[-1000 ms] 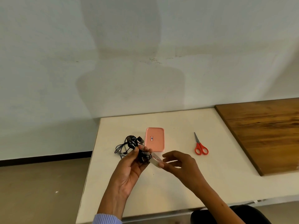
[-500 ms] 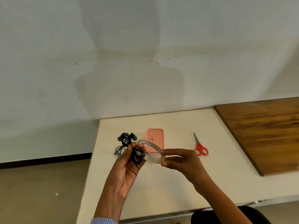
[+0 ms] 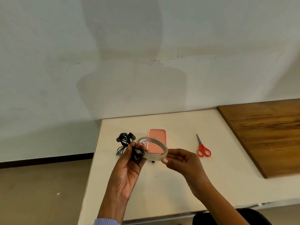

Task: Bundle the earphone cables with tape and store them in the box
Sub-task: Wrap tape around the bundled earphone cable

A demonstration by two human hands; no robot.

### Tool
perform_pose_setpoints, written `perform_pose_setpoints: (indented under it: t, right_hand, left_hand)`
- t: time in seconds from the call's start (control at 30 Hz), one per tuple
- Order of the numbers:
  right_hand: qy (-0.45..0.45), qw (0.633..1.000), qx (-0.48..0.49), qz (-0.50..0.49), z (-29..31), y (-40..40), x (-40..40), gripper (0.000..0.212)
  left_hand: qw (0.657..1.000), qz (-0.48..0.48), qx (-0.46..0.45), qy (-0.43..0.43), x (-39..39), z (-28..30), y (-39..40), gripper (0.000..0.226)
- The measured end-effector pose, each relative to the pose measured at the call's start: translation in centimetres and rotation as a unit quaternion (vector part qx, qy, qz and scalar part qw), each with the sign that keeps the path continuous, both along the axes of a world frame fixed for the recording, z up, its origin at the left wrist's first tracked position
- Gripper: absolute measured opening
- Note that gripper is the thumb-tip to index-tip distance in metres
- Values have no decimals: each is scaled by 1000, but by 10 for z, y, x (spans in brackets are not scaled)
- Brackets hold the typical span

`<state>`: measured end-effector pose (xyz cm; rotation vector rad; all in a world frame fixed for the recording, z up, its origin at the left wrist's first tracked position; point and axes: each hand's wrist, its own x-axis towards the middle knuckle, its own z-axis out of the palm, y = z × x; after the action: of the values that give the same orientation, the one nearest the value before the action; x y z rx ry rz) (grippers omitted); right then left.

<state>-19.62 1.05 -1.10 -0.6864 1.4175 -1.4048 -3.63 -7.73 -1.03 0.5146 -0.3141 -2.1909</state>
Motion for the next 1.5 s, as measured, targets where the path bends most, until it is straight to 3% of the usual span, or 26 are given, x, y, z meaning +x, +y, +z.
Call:
perform_pose_setpoints:
  t: [0.2, 0.27, 0.33, 0.37, 0.5, 0.67, 0.77, 0.83, 1.0, 1.27, 1.5]
  right_hand:
    - [82, 996, 2, -24, -3, -2, 2, 27]
    - [224, 974, -19, -39, -6, -1, 3, 33]
    - [378, 923, -78, 7, -9, -2, 1, 40]
    - [413, 904, -104, 36, -9, -2, 0, 38]
    - [349, 925, -112, 96, -11, -3, 1, 26]
    - [127, 979, -20, 159, -5, -2, -4, 74]
    - [34, 983, -52, 170, 4, -3, 2, 60]
    - [41, 987, -68, 140, 8, -4, 7, 43]
    - [113, 983, -90, 116, 9, -9, 9, 27]
    - [190, 963, -126, 145, 7, -10, 4, 30]
    - [157, 982, -91, 49, 1, -14, 4, 18]
  left_hand:
    - [1000, 13, 14, -20, 1, -2, -1, 53]
    - [999, 17, 21, -22, 1, -3, -2, 53]
    - [999, 24, 28, -30, 2, -4, -3, 55]
    - [999, 26, 32, -34, 2, -5, -4, 56]
    - [999, 4, 20, -33, 7, -6, -6, 53]
    - [996, -62, -53, -40, 18, 5, -4, 39]
    - [990, -102, -81, -52, 20, 9, 0, 35]
    - [985, -122, -99, -77, 18, 9, 3, 35]
    - [973, -170, -129, -88, 15, 9, 7, 30]
    - [961, -201, -144, -122, 13, 9, 9, 33]
    - [966, -185, -122, -134, 8, 7, 10, 38]
